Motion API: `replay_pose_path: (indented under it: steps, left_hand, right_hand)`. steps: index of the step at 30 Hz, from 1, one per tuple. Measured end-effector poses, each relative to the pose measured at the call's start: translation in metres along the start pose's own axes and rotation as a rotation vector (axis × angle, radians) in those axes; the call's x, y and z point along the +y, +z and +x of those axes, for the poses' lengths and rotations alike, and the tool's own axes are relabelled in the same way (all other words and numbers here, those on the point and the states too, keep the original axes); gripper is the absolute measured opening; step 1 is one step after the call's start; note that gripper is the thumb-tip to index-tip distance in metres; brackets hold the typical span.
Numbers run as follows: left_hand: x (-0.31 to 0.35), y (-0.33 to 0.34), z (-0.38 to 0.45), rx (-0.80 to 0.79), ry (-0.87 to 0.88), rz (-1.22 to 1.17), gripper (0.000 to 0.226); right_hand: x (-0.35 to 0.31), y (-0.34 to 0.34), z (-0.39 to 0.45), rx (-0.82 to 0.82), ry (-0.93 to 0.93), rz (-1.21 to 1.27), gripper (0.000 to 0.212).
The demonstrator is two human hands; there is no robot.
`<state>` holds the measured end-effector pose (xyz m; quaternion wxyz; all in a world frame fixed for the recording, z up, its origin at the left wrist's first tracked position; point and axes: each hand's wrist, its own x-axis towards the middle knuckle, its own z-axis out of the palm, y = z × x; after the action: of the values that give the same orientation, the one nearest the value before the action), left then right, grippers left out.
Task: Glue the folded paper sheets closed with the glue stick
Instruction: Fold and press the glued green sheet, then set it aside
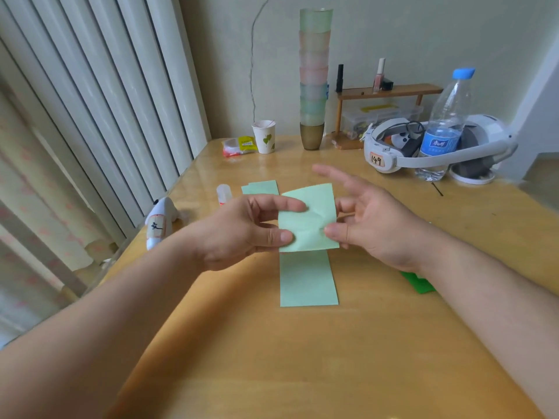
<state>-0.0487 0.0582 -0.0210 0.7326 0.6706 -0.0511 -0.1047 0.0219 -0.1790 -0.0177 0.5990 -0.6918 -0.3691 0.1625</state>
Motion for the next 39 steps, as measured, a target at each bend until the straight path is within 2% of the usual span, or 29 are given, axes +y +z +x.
replay_pose_path:
  steps: [5, 11, 16, 20, 25, 29, 39]
  left_hand:
    - [-0.024, -0.006, -0.007, -0.023, 0.028, -0.027, 0.046]
    - [-0.033, 0.0, -0.015, -0.004, 0.107, 0.247, 0.031]
    - [-0.032, 0.001, -0.018, -0.008, 0.052, 0.439, 0.02]
    - [-0.033, 0.001, -0.017, -0.015, 0.075, 0.519, 0.025]
    - [-0.036, -0.001, -0.017, -0.043, 0.037, 0.548, 0.031]
    - [-0.035, -0.002, -0.018, -0.049, 0.019, 0.612, 0.038]
    - [-0.034, -0.002, -0.016, -0.051, 0.026, 0.686, 0.039]
  right_hand:
    - [0.018, 0.004, -0.007, -0.043, 0.08, 0.033, 0.051]
    - [0.029, 0.005, -0.015, -0.066, 0.126, -0.028, 0.039]
    - [0.026, 0.004, -0.023, -0.093, 0.194, -0.107, 0.025]
    - [0.026, 0.008, -0.022, -0.065, 0.221, -0.131, 0.023]
    - [0.026, 0.013, -0.023, -0.082, 0.24, -0.216, 0.031]
    - [0.023, 0.016, -0.025, -0.093, 0.226, -0.353, 0.03]
    - [0.024, 0.017, -0.026, -0.093, 0.208, -0.462, 0.031]
